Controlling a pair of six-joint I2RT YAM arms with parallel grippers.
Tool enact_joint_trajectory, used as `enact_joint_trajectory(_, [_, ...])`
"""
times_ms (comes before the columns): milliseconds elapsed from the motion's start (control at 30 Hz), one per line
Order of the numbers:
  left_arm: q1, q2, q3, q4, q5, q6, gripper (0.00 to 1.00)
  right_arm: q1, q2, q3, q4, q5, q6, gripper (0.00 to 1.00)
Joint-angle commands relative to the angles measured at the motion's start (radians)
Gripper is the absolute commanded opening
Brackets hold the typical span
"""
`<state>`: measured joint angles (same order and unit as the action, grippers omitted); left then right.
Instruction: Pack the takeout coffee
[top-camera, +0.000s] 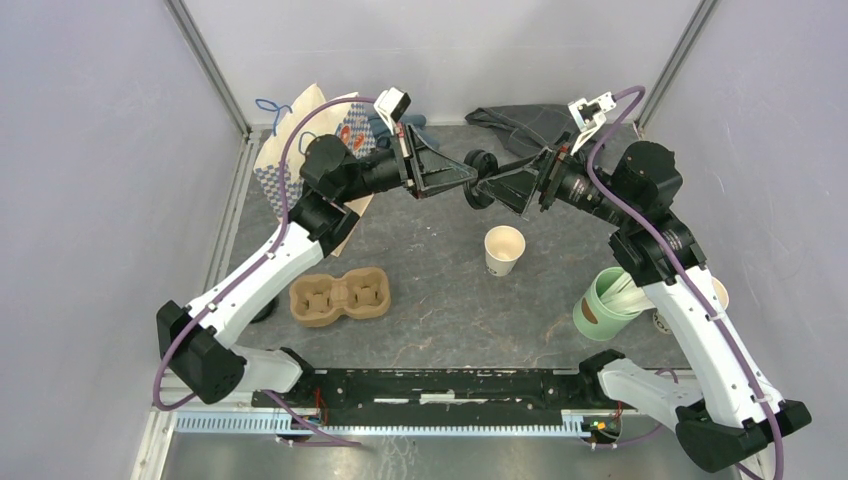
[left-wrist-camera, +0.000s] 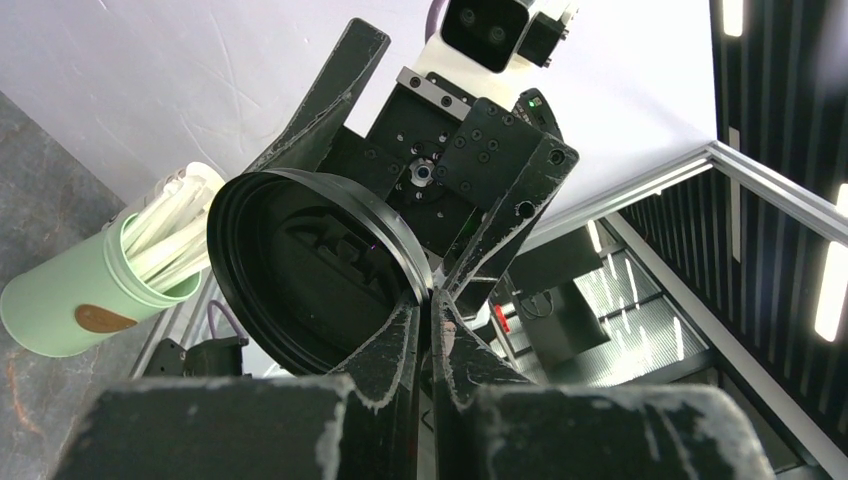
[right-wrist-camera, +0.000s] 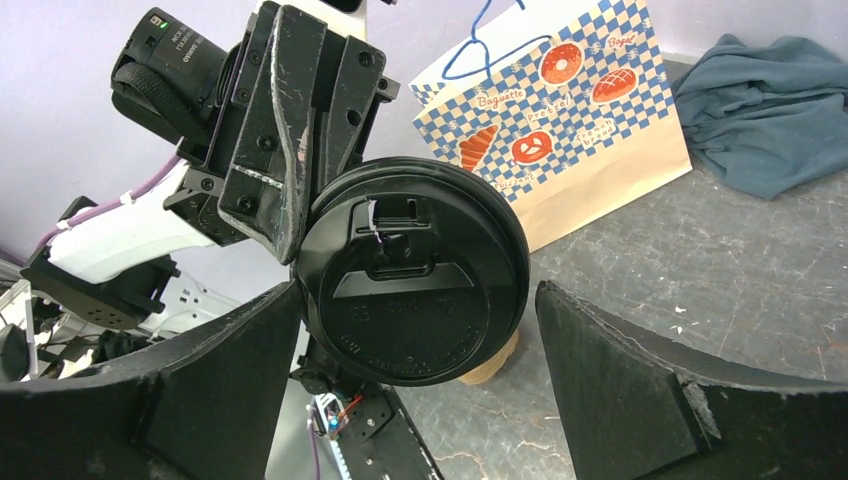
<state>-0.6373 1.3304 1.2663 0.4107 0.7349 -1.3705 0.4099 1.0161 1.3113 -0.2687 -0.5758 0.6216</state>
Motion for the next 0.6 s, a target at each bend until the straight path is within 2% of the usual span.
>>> enact_joint_trajectory(0, [-0.011,0.01,0.04,0.007,-0.004,0.013,0.03,-0.004,0.004,0.036,0.022,-0.01,-0.02,0.93])
enact_joint_trajectory(300, [-0.024,0.024,0.047,0.007,-0.013,0.013,0.03,-0.003,0.006,0.023,0.028,-0.01,-0.021,0.92])
enact_joint_trajectory(567, [-0.027,0.032,0.054,0.007,-0.016,0.013,0.03,-0.002,-0.002,-0.013,0.034,-0.012,-0.02,0.81])
